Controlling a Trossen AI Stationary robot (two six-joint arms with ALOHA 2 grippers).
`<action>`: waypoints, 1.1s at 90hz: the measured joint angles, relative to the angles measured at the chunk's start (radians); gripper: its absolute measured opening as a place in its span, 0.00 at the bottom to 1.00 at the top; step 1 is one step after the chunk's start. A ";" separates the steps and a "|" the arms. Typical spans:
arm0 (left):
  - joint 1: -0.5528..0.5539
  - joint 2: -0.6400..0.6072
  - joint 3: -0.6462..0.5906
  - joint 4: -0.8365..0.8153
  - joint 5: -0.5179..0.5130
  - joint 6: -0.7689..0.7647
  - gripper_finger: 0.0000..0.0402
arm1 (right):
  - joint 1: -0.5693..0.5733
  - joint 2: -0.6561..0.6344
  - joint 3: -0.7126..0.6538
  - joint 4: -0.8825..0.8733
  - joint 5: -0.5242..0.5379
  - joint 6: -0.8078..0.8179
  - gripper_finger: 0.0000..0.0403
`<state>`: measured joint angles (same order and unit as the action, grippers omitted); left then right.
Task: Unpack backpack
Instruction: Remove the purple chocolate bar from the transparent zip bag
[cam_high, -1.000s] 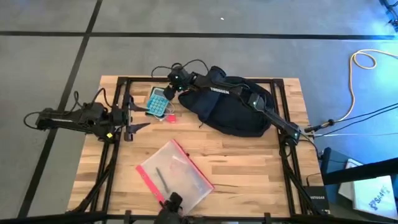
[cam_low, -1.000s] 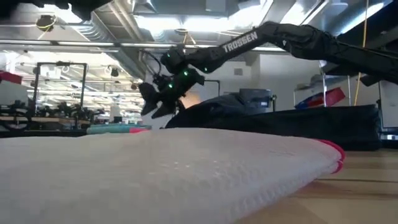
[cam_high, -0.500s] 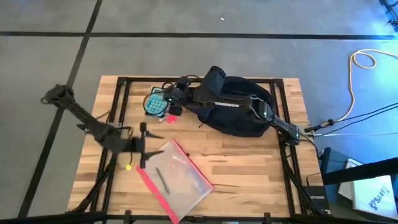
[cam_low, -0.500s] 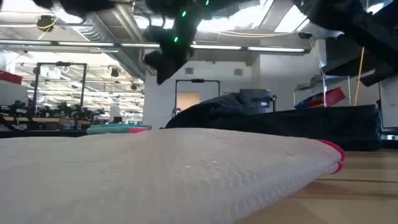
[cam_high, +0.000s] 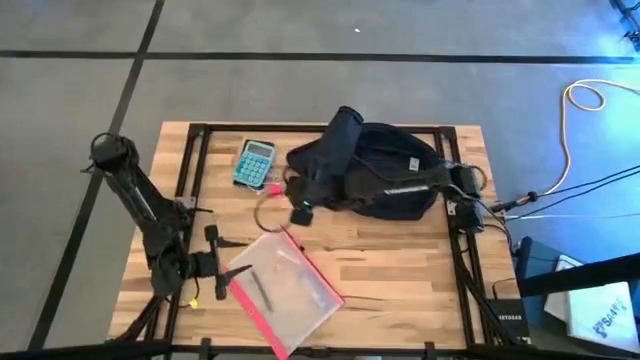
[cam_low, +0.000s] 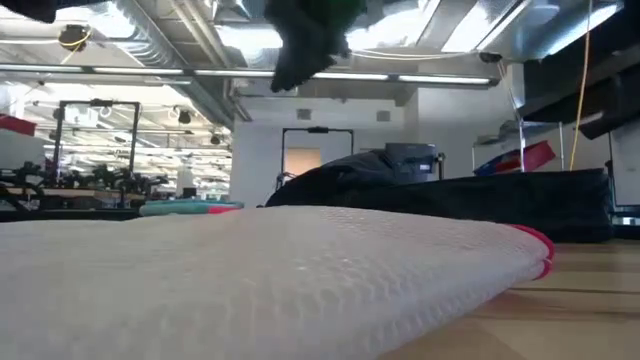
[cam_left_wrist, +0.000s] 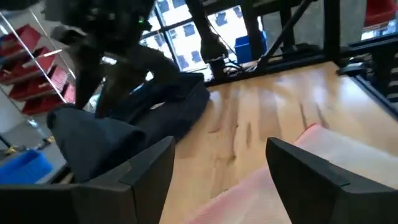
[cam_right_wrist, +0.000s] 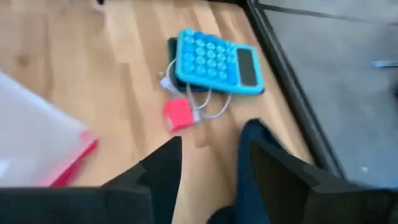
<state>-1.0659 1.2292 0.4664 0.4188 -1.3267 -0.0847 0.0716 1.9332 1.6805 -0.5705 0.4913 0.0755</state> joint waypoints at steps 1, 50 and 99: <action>-0.001 0.009 0.000 0.014 0.000 -0.006 0.59 | 0.002 -0.013 -0.023 0.016 -0.008 0.006 0.42; -0.095 0.378 0.203 -0.286 0.274 -0.757 0.59 | 0.101 -0.092 -0.767 0.895 -0.554 -0.024 0.43; -0.070 0.581 0.241 -0.318 0.309 -0.899 0.59 | 0.117 0.062 -0.774 0.952 -0.569 -0.236 0.43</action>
<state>-1.1362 1.8099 0.7078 0.1011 -1.0177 -0.9833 0.1888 1.9957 0.9064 0.3815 -0.0774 -0.1608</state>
